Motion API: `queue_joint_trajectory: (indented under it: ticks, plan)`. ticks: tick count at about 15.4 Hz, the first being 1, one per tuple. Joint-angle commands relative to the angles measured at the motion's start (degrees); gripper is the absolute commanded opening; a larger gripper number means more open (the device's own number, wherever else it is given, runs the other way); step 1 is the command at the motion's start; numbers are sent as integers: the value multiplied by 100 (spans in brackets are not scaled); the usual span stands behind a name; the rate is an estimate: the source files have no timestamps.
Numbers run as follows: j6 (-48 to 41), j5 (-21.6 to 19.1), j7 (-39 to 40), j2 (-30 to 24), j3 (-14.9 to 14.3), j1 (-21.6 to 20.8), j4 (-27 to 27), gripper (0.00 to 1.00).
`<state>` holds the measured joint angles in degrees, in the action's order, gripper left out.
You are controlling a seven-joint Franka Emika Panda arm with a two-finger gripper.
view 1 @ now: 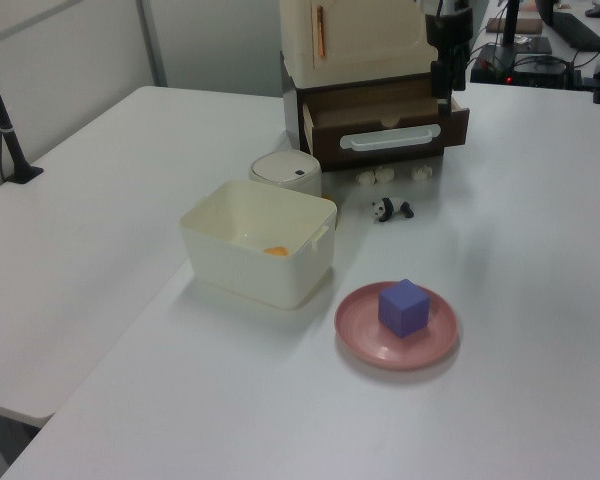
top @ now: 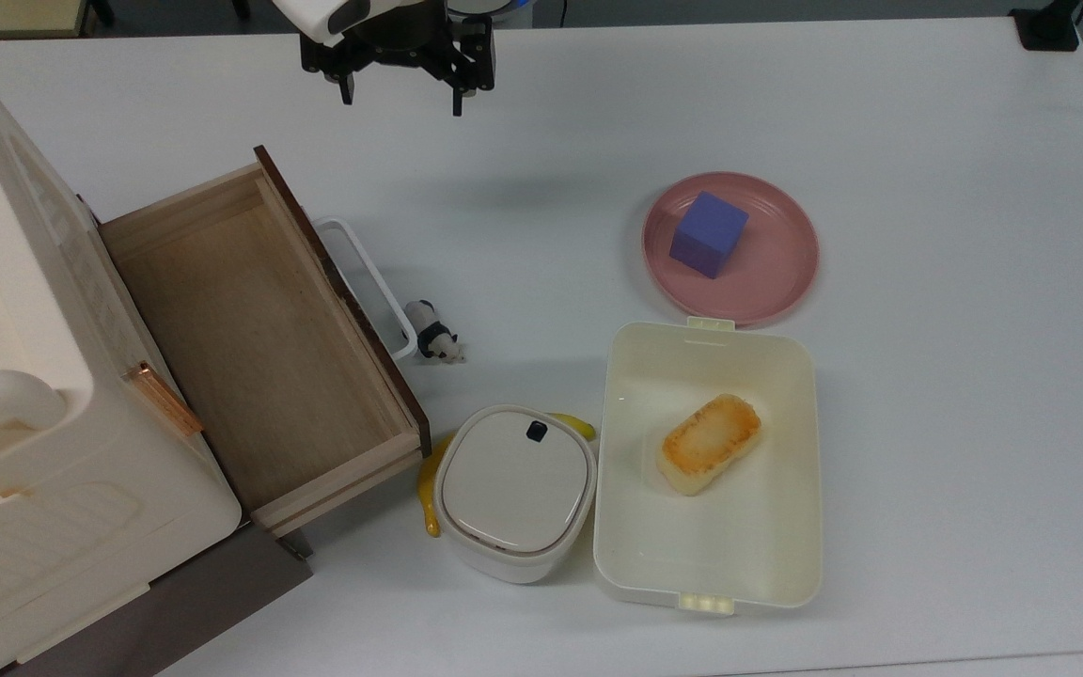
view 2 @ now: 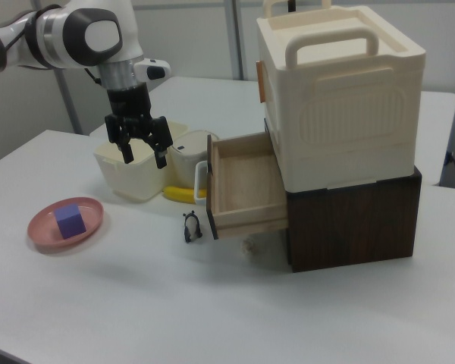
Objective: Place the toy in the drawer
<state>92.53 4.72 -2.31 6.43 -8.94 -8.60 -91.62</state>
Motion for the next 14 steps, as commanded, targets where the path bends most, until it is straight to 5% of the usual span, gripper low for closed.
queue_joint_trajectory:
  ticks: [1, 14]
  plan:
    - [-15, -94, 126, -168, -20, 51, -136, 100]
    - [28, -129, 134, -142, -20, 104, -163, 100]
